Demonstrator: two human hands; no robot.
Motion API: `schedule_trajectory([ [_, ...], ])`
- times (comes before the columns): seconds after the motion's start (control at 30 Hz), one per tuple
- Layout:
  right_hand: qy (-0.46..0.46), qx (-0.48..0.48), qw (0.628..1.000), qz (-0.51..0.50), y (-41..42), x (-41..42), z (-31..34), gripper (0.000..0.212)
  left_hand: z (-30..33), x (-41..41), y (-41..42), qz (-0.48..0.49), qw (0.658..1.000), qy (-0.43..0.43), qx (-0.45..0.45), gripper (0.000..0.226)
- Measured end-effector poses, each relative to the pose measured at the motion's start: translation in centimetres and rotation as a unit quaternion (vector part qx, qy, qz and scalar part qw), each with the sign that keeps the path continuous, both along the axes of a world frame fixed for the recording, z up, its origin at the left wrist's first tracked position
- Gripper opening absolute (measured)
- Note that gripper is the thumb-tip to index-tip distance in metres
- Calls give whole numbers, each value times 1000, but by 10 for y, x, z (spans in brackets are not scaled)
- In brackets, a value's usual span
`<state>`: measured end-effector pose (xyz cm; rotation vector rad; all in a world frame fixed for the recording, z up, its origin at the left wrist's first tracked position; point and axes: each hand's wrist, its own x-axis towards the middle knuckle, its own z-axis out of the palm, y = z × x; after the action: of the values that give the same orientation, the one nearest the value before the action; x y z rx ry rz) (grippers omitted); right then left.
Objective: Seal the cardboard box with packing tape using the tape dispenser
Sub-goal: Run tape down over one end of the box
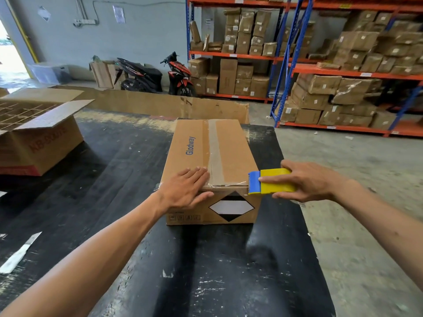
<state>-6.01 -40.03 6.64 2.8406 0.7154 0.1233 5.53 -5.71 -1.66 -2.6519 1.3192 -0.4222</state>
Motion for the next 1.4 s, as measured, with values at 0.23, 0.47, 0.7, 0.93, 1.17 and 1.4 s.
schedule_trajectory([
  [0.23, 16, -34, 999, 28, -6, 11, 2, 64, 16, -6, -74, -21, 1000, -2, -19, 95],
  [0.47, -75, -42, 994, 61, 0, 2, -7, 60, 1, 9, -68, -20, 997, 68, 11, 91],
  [0.7, -117, 7, 990, 77, 11, -9, -27, 55, 1, 25, -43, -38, 995, 89, 6, 79],
  [0.93, -155, 18, 986, 60, -17, -30, -30, 53, 1, 31, -33, -63, 994, 86, -6, 78],
  [1.17, -145, 18, 988, 59, -4, -12, -43, 51, 17, 11, -54, -40, 999, 11, -6, 86],
  [1.4, -160, 1, 985, 66, 4, -16, -47, 52, 3, 5, -87, -50, 998, 35, 21, 90],
])
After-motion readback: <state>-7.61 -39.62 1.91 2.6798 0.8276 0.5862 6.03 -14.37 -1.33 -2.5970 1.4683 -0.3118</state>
